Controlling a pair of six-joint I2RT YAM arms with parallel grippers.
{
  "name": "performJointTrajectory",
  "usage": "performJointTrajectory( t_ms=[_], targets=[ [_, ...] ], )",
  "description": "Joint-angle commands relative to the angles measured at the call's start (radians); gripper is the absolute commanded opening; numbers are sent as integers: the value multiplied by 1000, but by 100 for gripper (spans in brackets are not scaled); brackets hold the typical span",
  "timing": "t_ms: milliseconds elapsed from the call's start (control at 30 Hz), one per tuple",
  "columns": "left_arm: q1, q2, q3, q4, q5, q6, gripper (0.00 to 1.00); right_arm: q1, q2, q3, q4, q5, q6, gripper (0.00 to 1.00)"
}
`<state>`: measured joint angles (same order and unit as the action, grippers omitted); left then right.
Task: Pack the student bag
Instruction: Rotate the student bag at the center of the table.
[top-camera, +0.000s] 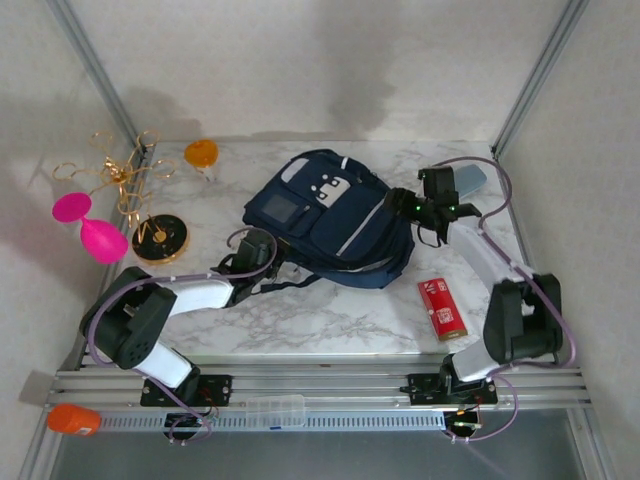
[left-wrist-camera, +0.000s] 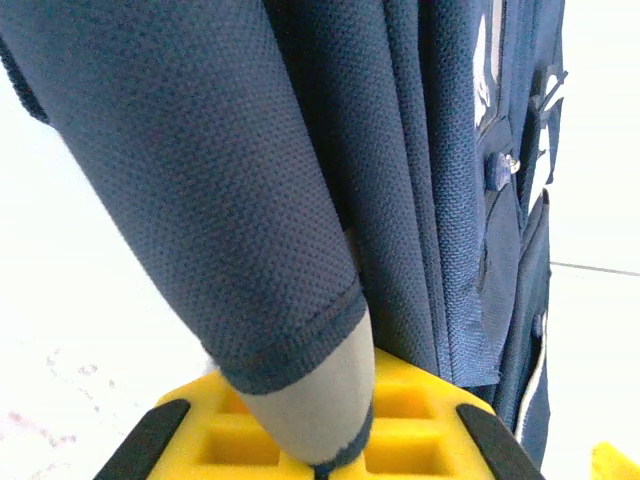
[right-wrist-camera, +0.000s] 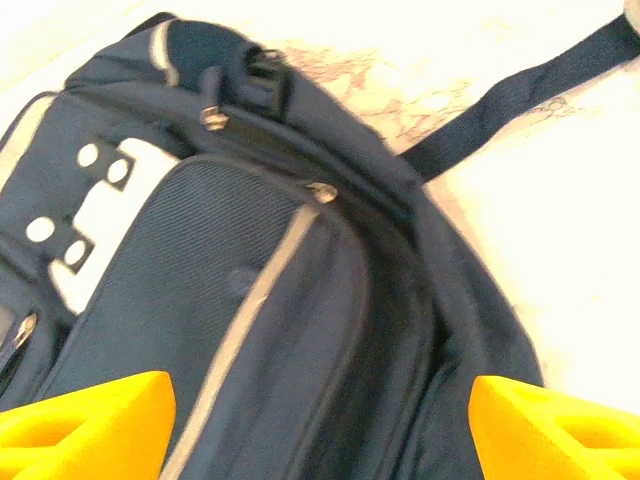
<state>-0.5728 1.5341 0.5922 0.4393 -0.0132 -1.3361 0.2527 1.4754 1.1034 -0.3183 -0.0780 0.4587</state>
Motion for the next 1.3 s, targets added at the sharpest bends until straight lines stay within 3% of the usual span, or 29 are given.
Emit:
performJointTrajectory(
  t_ms=[0, 133, 267, 367, 433, 600, 700, 800, 933, 1033, 1267],
  targets=[
    [-57, -55, 32, -32, -5, -64, 0, 168, -138, -10, -212, 193, -28, 77],
    [-105, -74, 54, -71, -34, -75, 0, 433, -264, -127, -243, 276, 124, 64],
    [-148, -74, 76, -132, -59, -86, 0, 731, -215, -140, -219, 335, 272, 56],
    [-150, -73, 58, -97, -45, -103, 0, 868, -117, -108, -216, 415, 336, 55],
    [-152, -81, 50, -84, -50, -115, 0, 910, -58, -105, -159, 401, 355, 54],
    [-157, -106, 42, -94, -63, -111, 0, 922, 71, -103, -4, 400, 368, 48],
    [-157, -132, 17, -100, -78, -120, 0, 860, 126, -88, 26, 415, 357, 45],
    [-156, -167, -3, -134, -88, -122, 0, 778, 143, -91, 115, 336, 240, 43],
    [-171, -245, -33, -239, -154, -127, 0, 712, 169, -34, 132, 313, 67, 45],
    [-186, -279, -95, -150, -149, -163, 0, 657, 169, -35, 177, 163, -45, 47],
    [-266, -221, -8, -128, -166, -220, 0, 647, 57, -95, 136, 120, -195, 54]
  ],
)
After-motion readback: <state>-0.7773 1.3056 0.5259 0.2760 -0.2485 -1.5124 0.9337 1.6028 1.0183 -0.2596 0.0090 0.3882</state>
